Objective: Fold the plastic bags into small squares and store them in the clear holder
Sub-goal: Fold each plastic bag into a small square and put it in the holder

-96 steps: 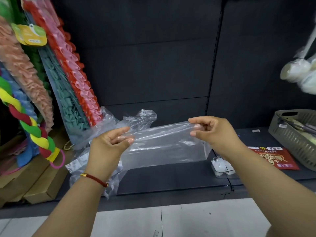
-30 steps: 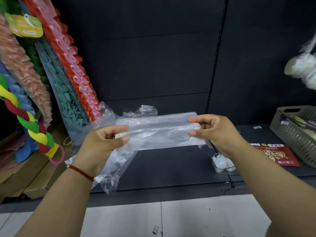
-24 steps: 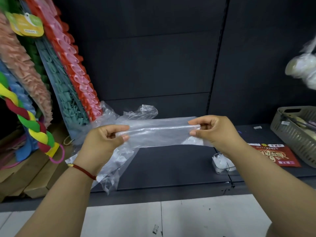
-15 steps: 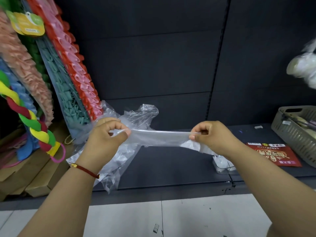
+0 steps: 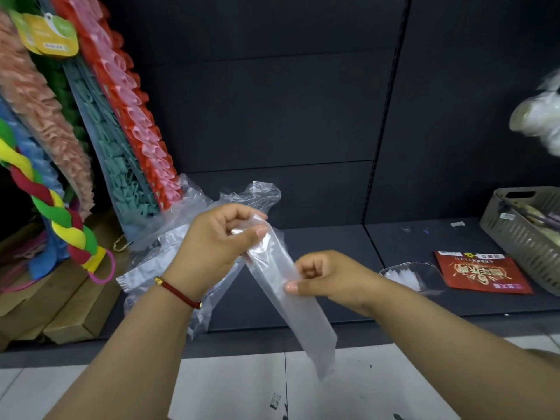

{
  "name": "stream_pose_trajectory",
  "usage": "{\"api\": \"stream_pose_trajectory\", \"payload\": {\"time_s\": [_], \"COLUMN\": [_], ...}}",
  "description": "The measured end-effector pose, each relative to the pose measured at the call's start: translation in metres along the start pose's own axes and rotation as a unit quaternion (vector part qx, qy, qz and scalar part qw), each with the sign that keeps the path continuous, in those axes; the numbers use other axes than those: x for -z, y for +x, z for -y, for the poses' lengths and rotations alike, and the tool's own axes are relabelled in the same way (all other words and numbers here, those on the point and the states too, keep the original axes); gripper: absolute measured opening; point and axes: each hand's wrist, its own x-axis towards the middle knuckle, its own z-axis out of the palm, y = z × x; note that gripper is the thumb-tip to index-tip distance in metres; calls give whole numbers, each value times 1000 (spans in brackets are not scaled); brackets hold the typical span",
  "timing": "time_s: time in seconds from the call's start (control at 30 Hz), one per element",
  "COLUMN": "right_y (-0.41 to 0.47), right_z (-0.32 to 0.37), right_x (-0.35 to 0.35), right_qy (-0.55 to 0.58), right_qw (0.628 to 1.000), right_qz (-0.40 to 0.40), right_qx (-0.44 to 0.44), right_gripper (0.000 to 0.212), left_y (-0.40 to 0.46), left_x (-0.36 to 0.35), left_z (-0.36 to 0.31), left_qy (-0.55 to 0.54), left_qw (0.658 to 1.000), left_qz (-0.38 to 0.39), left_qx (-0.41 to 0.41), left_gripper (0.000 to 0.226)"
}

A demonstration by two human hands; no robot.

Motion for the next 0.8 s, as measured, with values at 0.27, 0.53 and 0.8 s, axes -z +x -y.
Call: {"api": "stream_pose_trajectory", "payload": {"time_s": [0.27, 0.53, 0.8], "right_y": [5, 8, 6], "right_z": [6, -6, -8], "right_x": [-9, -17, -16], "right_qy": [71, -82, -78], "right_qw": [993, 993, 994], "right_qz": [-98, -82, -80], "right_qx": [13, -18, 4], "right_gripper": [7, 24, 22], "left_y": [-7, -3, 1], "left_x": [-38, -42, -34], "left_z": [8, 3, 5], "left_qy": [-304, -177, -185], "left_qw": [939, 969, 969], "left_qz": [-22, -135, -123], "left_qx": [160, 110, 104], "left_gripper": [31, 23, 23]}}
